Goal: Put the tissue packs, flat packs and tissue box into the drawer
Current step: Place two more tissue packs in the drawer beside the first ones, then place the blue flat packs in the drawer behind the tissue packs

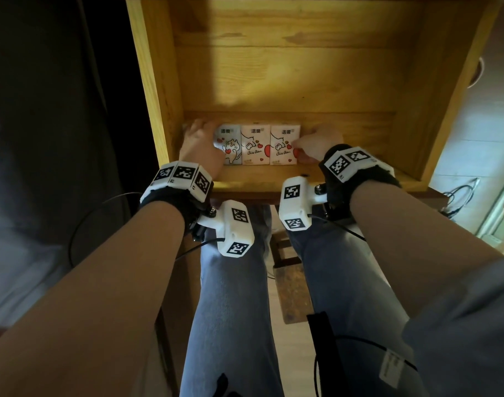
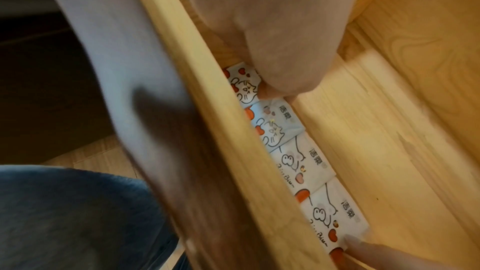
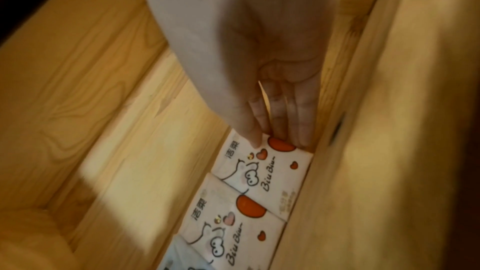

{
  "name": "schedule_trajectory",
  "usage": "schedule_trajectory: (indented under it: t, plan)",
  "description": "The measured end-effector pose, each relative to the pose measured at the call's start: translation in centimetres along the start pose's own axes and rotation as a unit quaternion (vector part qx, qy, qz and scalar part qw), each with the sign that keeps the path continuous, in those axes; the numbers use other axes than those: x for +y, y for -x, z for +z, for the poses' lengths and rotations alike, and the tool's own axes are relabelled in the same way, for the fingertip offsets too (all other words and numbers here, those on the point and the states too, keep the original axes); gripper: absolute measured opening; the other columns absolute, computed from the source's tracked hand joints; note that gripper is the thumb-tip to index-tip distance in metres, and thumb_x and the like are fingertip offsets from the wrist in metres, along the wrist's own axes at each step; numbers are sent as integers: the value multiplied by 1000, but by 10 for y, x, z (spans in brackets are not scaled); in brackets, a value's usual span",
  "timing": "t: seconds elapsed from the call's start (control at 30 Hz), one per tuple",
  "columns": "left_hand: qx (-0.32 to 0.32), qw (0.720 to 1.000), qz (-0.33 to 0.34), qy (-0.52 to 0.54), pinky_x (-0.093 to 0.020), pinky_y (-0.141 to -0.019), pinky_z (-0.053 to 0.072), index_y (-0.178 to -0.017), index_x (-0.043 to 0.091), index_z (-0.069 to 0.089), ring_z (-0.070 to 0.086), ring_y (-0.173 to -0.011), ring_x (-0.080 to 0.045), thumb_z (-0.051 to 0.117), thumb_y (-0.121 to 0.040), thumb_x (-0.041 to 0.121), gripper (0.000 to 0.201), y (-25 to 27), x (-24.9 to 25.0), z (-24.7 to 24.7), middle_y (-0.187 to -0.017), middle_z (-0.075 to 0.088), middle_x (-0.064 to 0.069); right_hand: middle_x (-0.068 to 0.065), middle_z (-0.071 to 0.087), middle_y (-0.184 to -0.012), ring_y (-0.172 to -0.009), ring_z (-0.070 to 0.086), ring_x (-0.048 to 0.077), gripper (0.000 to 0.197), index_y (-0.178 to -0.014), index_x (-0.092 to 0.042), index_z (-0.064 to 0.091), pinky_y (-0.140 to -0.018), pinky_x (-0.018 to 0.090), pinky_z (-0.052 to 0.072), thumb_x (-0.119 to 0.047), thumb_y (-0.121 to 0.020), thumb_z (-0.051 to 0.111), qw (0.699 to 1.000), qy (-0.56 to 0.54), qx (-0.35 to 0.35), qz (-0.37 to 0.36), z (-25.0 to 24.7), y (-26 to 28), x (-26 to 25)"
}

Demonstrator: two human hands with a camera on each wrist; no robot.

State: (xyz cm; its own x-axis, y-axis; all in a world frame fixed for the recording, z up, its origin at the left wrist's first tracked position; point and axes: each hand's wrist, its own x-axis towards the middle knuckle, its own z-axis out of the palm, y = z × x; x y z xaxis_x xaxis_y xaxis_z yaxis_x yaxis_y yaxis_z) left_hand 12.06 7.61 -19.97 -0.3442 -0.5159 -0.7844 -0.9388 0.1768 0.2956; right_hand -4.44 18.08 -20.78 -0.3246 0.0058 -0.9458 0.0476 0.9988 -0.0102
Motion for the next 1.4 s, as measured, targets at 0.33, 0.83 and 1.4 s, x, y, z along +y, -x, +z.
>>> schedule_trajectory:
  t: [0.33,0.83,1.4]
  plan:
    - [46,995,2,86,-26,-94,41,-127,15,50,49,-122,-27,46,-88,-3,44,28,47,-29,-139,45,-13,11,64,-117,-106,63,26,31,-115,-10,56,-92,39,54,-17,-85,59,994,-68,-27,-87,-46,40,-6]
    - [157,954,40,254,-39,-87,54,-97,16,66,68,-88,-21,51,-84,7,22,39,156,-115,-85,68,2,8,68,-108,-94,68,22,23,-104,-11,66,-83,34,54,-18,-84,58,951,-43,-53,-300,-138,102,-88]
    - [306,948,48,78,-42,-107,27,-138,19,34,24,-137,-32,79,-62,38,90,-20,119,-163,-150,27,-11,5,67,-85,-66,68,22,51,-136,-22,43,-66,30,58,-12,-88,57,909,-93,-19,-407,-120,91,-162]
